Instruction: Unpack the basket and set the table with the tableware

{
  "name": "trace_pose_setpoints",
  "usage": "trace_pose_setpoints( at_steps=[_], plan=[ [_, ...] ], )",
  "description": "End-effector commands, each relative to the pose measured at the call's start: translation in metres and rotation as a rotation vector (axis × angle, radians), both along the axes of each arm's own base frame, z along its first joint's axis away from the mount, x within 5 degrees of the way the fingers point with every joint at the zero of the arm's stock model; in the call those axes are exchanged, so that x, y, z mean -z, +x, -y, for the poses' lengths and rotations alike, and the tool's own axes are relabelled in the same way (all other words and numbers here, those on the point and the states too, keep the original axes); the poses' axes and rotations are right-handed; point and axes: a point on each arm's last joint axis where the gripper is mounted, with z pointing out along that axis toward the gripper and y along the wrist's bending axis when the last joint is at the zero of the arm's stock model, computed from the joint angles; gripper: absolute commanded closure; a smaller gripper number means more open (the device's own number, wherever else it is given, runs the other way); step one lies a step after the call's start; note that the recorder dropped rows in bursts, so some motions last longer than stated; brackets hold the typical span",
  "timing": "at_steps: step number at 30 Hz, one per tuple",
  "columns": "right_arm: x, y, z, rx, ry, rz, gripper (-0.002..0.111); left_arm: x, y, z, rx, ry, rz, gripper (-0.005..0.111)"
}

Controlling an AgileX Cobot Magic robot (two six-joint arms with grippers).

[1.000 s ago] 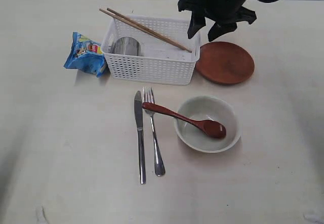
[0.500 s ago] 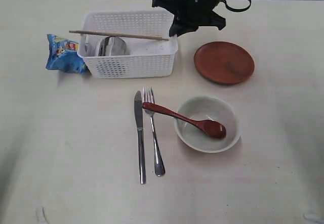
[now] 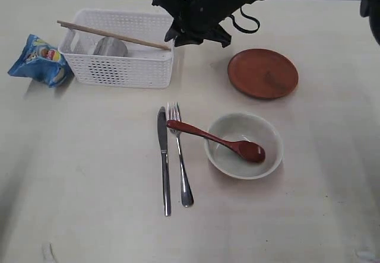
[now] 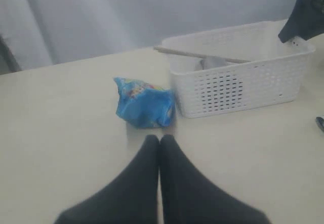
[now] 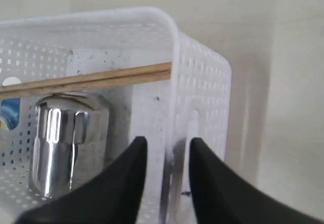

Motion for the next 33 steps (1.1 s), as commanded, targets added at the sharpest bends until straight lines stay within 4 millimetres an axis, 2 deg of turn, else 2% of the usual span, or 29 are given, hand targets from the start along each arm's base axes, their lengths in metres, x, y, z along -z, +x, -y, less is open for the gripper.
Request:
trace_pose_setpoints(
  at_steps=[1,4,8,12,17,20,24,26,28,31,33],
  plan=[
    [-0.018,-0.001,-0.001,-0.039,0.006,0.055,0.055,0.000,0.000,0.000,0.006,-0.006,0.008,0.107],
    [-0.036,0.001,-0.001,-0.094,-0.012,0.121,0.055,0.000,0.000,0.000,0.006,-0.008,0.008,0.107],
    [-0.073,0.003,-0.003,-0.199,-0.056,0.251,0.058,0.000,0.000,0.000,0.006,-0.008,0.008,0.107],
    [-0.094,-0.003,-0.015,-0.303,-0.119,0.331,0.060,0.000,0.000,0.000,0.006,-0.008,0.008,0.107],
    [-0.094,-0.021,-0.038,-0.455,-0.262,0.387,0.060,0.000,0.000,0.000,0.006,-0.008,0.008,0.107],
    [-0.090,-0.030,-0.047,-0.354,-0.209,0.251,0.060,0.000,0.000,0.000,0.006,-0.008,0.008,0.107],
    [-0.083,-0.035,-0.050,-0.395,-0.207,0.203,0.050,0.000,0.000,0.000,0.006,-0.008,0.008,0.107],
    [-0.086,-0.037,-0.049,-0.407,-0.213,0.191,0.051,0.000,0.000,0.000,0.006,-0.008,0.008,0.107],
    [-0.098,-0.041,-0.044,-0.411,-0.236,0.197,0.059,0.000,0.000,0.000,0.006,-0.008,0.008,0.107],
    [-0.119,-0.048,-0.032,-0.424,-0.302,0.246,0.085,0.000,0.000,0.000,0.006,-0.008,0.008,0.107],
    [-0.133,-0.057,-0.024,-0.395,-0.285,0.293,0.098,0.000,0.000,0.000,0.006,-0.008,0.008,0.107]
  ],
)
